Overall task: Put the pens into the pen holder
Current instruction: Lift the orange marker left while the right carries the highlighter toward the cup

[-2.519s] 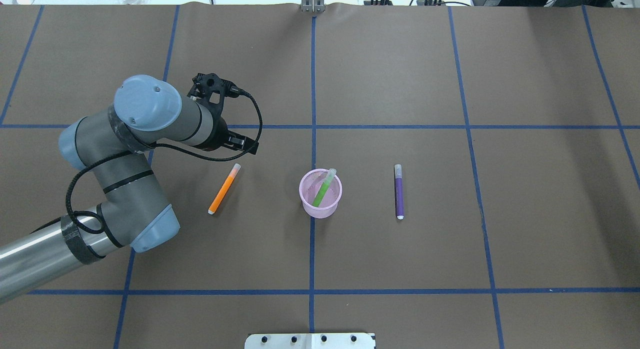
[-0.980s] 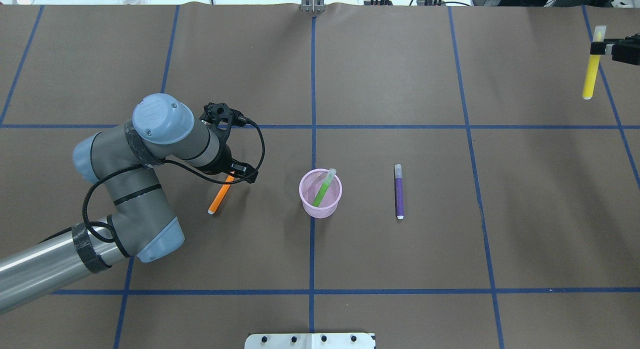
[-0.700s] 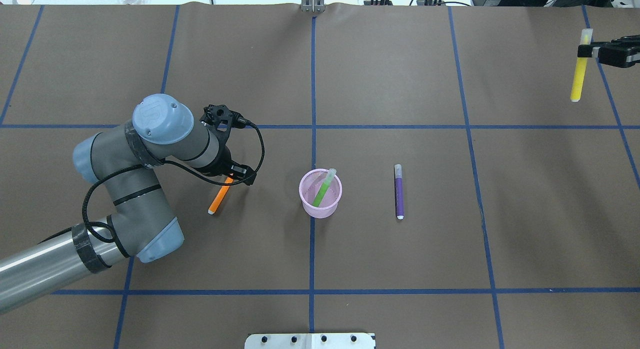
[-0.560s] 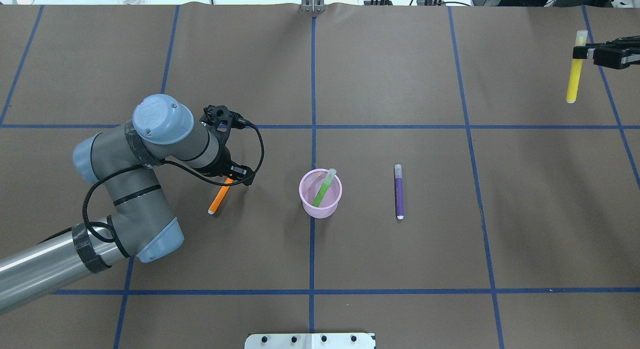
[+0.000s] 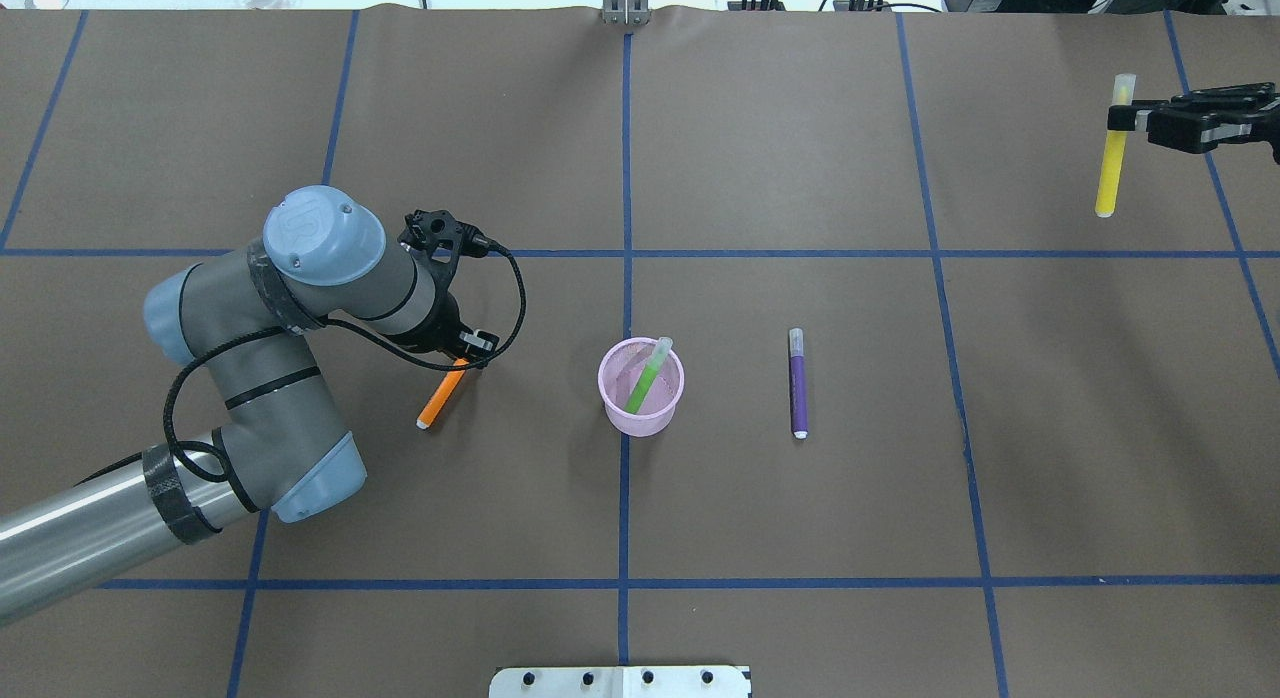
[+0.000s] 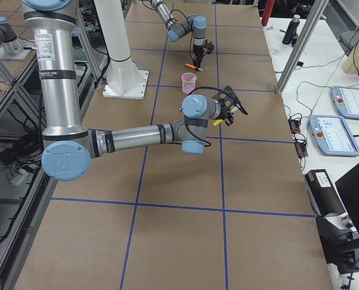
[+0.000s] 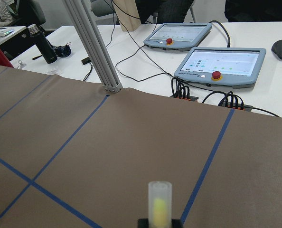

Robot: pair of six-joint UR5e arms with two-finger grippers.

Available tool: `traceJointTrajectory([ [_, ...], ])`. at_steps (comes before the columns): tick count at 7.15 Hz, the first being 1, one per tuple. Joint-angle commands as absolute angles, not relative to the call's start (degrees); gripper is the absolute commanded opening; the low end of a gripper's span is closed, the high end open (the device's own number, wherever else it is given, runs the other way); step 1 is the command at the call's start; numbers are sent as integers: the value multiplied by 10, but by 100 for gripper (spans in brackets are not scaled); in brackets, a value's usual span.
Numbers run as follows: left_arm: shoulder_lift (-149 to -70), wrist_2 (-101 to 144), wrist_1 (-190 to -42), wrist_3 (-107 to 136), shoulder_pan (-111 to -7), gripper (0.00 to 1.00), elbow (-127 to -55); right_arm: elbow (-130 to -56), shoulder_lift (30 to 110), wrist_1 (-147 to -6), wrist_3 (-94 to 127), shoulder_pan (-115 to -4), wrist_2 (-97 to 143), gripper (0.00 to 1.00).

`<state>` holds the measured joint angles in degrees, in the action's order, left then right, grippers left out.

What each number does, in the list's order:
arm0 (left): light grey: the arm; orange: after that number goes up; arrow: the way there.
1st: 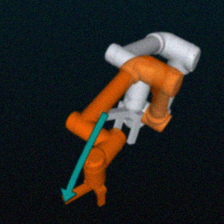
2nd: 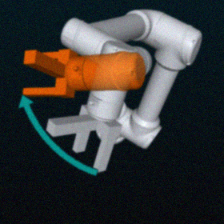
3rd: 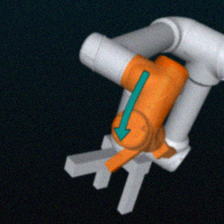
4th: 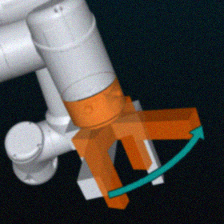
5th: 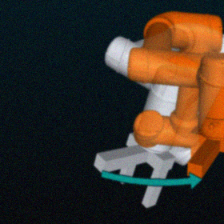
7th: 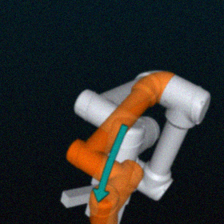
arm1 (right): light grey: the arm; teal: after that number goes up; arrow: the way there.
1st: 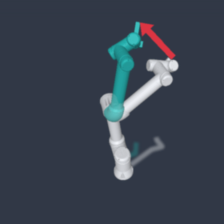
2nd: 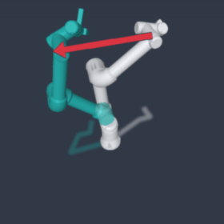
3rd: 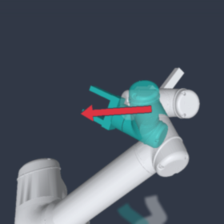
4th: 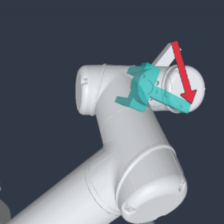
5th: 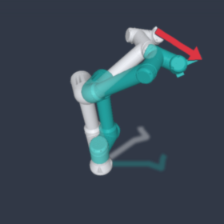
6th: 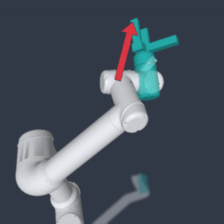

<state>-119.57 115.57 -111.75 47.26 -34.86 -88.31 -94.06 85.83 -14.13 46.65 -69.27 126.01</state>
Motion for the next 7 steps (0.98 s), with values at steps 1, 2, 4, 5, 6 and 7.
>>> traceJointTrajectory([
  [1,-1197,1161,-1088,473,-350,2,-888,-946,855,-140,480,-685,1257,0],
  [2,-1197,1161,-1088,473,-350,0,-889,-946,851,-140,480,-683,1257,0],
  [4,-1196,1163,-1087,473,-356,0,-903,-953,835,-141,502,-678,1257,0],
  [5,-1196,1173,-1087,473,-369,0,-911,-966,834,-141,518,-668,1254,0],
  [6,-1196,1193,-1087,473,-389,0,-917,-979,834,-141,529,-647,1230,0],
  [7,-1196,1209,-1087,472,-410,0,-928,-991,832,-142,530,-616,1195,0],
])
